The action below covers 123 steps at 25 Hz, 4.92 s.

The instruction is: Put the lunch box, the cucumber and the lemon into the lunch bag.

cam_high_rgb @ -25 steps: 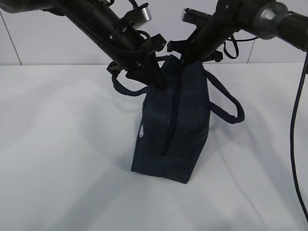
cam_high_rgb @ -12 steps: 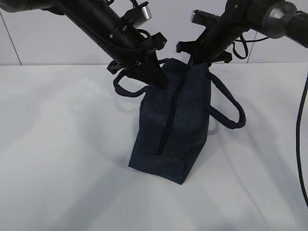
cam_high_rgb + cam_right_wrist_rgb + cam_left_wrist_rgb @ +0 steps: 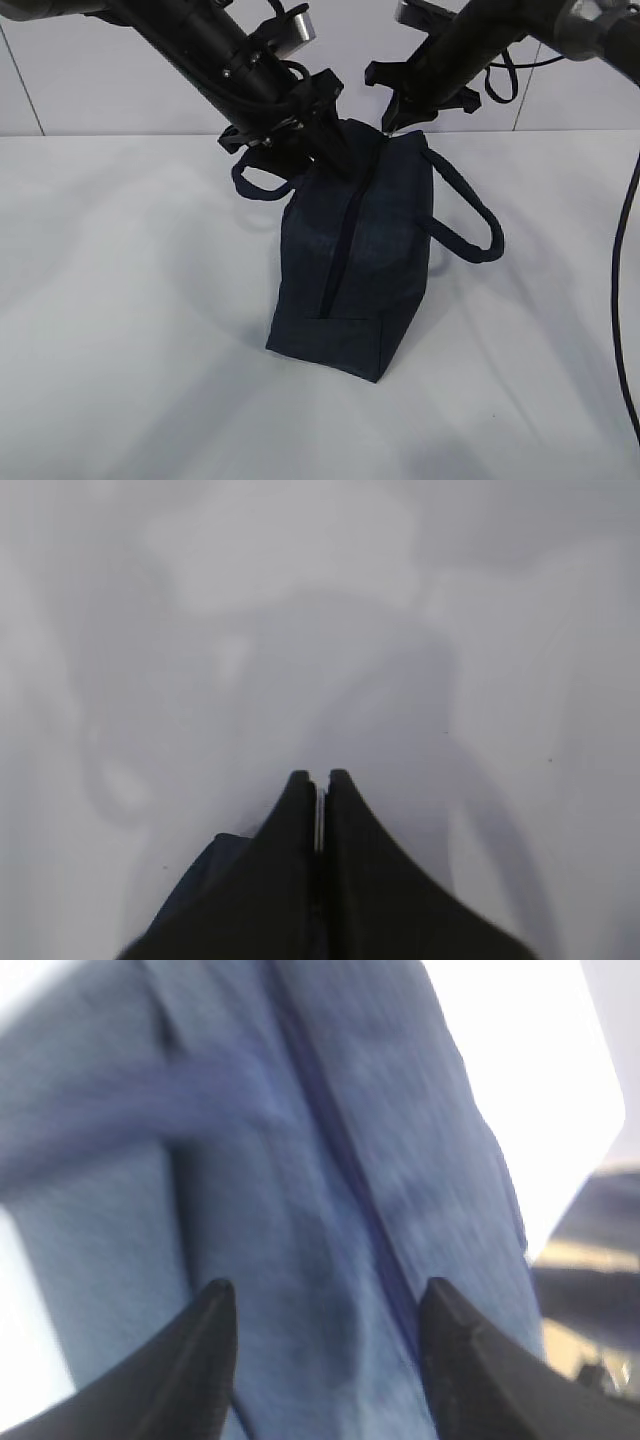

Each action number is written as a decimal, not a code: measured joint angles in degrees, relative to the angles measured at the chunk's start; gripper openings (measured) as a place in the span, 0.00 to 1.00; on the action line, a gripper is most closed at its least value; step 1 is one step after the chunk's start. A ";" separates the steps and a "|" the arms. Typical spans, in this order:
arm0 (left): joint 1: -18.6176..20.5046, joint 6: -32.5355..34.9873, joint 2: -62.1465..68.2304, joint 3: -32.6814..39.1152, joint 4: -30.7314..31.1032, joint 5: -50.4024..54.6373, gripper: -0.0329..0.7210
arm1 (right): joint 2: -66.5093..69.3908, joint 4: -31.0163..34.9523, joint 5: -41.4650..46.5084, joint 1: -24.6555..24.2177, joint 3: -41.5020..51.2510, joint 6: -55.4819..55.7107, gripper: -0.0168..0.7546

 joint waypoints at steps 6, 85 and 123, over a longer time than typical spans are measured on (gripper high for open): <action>0.71 0.00 0.00 0.00 -0.68 -6.15 0.61 | 0.00 0.89 2.46 -0.02 -1.49 -0.10 0.03; 2.96 -10.60 -2.25 -10.01 25.60 1.82 0.52 | -6.38 -12.14 10.34 -0.32 -13.03 1.85 0.60; 2.96 -14.27 -37.64 16.59 38.23 2.84 0.44 | -86.35 -12.01 7.78 -0.32 68.51 -10.87 0.59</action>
